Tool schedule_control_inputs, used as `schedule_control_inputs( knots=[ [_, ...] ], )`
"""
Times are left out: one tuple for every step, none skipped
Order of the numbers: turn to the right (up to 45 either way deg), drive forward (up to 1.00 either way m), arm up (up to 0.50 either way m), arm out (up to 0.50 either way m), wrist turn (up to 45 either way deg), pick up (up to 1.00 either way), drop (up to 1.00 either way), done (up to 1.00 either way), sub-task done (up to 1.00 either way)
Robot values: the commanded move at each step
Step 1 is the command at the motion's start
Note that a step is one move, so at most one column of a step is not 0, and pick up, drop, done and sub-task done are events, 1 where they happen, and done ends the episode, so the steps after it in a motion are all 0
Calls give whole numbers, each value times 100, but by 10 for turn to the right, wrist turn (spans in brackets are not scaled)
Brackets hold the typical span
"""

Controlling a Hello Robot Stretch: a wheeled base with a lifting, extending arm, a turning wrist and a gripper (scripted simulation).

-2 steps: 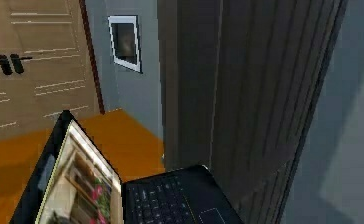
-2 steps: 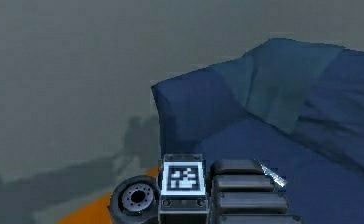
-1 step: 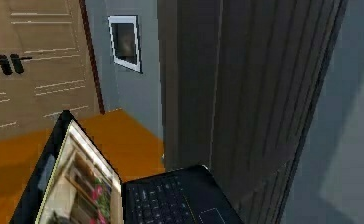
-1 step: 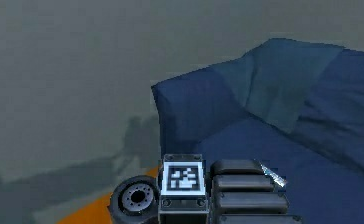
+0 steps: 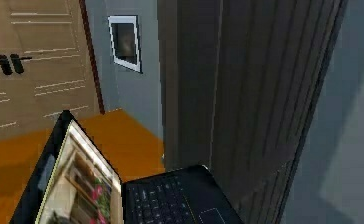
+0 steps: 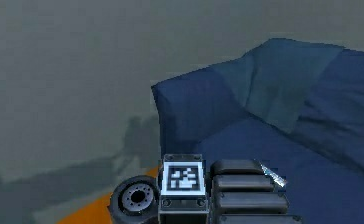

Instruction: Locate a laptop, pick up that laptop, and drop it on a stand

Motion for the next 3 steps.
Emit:
schedule_control_inputs(
  knots=[
    [450,0,0,0,0,0,0,0,0],
    [240,0,0,0,0,0,0,0,0],
    [450,0,0,0,0,0,0,0,0]
  ],
)
